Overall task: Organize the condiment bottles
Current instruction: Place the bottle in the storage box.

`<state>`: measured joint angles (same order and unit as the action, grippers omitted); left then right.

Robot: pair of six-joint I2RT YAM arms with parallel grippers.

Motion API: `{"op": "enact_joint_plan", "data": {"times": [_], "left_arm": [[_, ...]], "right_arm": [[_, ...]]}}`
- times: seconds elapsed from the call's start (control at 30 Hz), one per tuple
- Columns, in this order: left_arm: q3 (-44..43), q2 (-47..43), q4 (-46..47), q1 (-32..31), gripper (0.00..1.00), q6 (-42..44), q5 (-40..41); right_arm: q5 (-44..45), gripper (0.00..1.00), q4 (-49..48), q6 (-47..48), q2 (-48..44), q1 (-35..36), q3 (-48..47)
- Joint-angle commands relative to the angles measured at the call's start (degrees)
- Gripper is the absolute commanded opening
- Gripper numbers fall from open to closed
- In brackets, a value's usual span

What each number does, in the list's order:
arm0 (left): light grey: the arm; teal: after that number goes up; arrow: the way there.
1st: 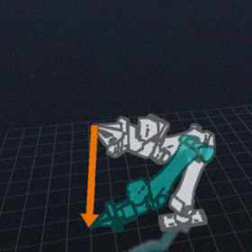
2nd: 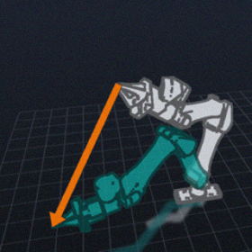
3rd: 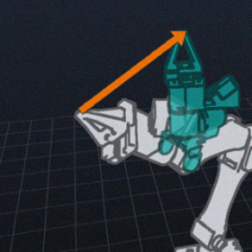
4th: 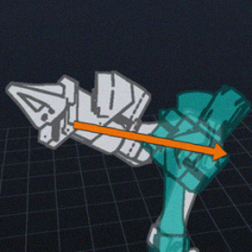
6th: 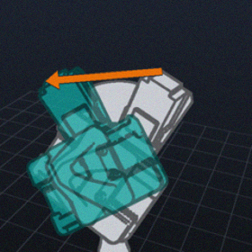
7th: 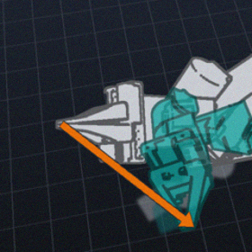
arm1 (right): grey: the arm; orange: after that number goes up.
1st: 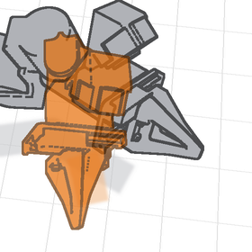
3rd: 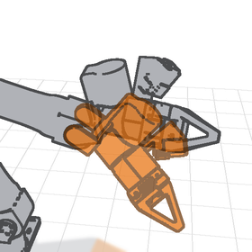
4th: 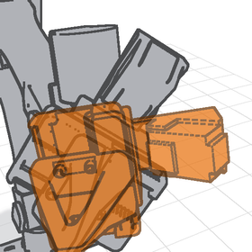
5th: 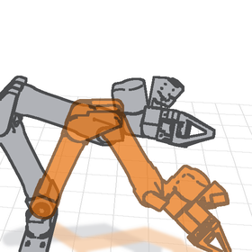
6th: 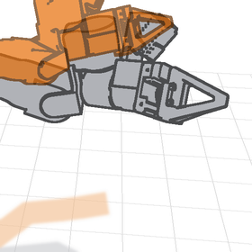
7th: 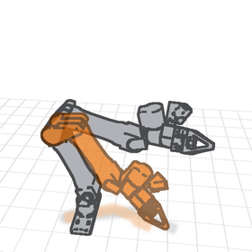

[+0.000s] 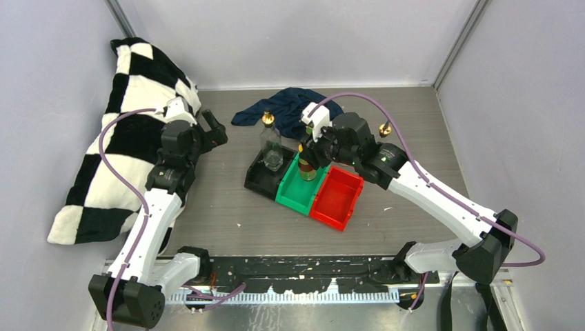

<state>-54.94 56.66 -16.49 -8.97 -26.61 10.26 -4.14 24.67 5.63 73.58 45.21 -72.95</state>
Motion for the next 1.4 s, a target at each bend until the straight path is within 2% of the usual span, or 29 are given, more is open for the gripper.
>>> {"op": "enact_joint_plan", "data": {"times": [0.0, 0.27, 0.97, 1.37], "left_arm": [[0.2, -0.5, 2.8, 0.3, 0.99, 0.0, -0.3], [0.1, -0.3, 2.7, 0.3, 0.99, 0.2, -0.1], [0.0, 0.6, 2.7, 0.3, 0.99, 0.6, 0.8], [0.0, 1.0, 2.7, 0.3, 0.99, 0.8, 1.1]], "right_arm": [[0.9, 0.01, -11.1, -0.3, -2.8, 0.2, -0.5], [0.7, 0.01, -13.2, -0.3, -1.3, -0.5, 1.0], [-7.5, 0.01, -20.1, -3.9, 3.5, -7.5, 3.6], [-9.3, 0.01, -22.5, -5.0, 5.2, -8.6, 5.5]]}}
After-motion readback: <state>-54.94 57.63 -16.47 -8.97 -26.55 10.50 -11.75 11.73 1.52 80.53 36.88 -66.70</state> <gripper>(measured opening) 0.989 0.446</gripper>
